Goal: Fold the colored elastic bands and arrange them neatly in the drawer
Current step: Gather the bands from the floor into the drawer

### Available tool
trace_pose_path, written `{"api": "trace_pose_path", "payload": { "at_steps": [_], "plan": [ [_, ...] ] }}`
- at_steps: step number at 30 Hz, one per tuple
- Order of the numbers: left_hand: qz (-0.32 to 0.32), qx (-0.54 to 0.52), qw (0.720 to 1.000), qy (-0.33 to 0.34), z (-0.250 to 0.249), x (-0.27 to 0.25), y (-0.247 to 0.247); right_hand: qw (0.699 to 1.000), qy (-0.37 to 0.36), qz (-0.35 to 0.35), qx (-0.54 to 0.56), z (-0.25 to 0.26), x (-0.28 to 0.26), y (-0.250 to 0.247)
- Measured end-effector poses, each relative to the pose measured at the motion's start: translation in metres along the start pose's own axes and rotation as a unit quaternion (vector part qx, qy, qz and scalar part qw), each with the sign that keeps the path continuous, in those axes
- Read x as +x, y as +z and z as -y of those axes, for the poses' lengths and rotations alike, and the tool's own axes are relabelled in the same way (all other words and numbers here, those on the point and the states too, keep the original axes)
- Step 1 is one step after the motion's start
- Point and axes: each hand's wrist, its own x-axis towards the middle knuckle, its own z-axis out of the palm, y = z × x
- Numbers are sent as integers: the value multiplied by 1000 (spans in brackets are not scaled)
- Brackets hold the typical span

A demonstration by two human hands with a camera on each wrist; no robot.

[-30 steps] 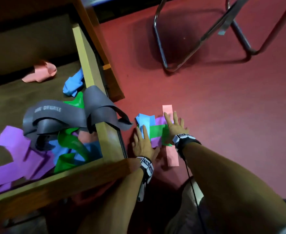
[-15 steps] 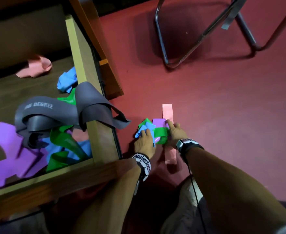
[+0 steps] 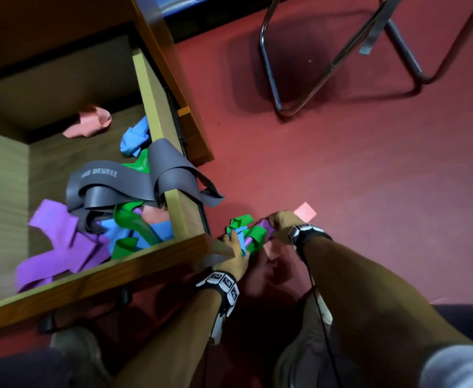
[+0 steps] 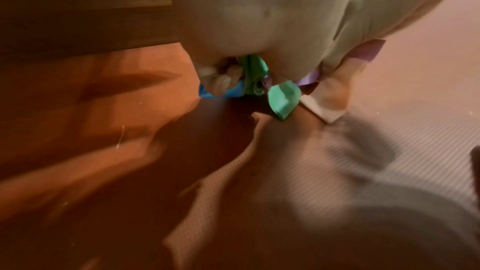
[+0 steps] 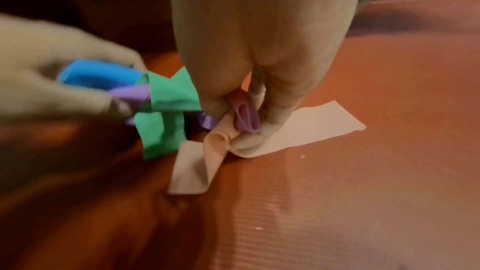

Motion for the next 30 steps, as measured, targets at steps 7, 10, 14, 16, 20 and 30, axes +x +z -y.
{"api": "trace_pose_path", "payload": {
  "at_steps": [7, 10, 14, 16, 20, 30],
  "plan": [
    [52, -22, 997, -42, -27, -29, -30, 979, 32, -152, 130, 5, -32, -33],
    [58, -36, 998, -2, -59, -43, -55, 968, 42, -195, 153, 20, -51, -64],
    [95, -95, 990, 48, -108, -71, -102, 926, 42, -296, 229, 45, -90, -110],
    [87, -137, 982, 92, -130, -87, -130, 909, 36, -314, 272, 60, -115, -137],
    [-19, -240, 962, 125, -144, -130, -213, 872, -20, -312, 376, 99, -187, -204],
    [-202, -272, 915, 217, -69, -241, -433, 731, -223, -454, 458, 232, -352, -291]
  ]
}}
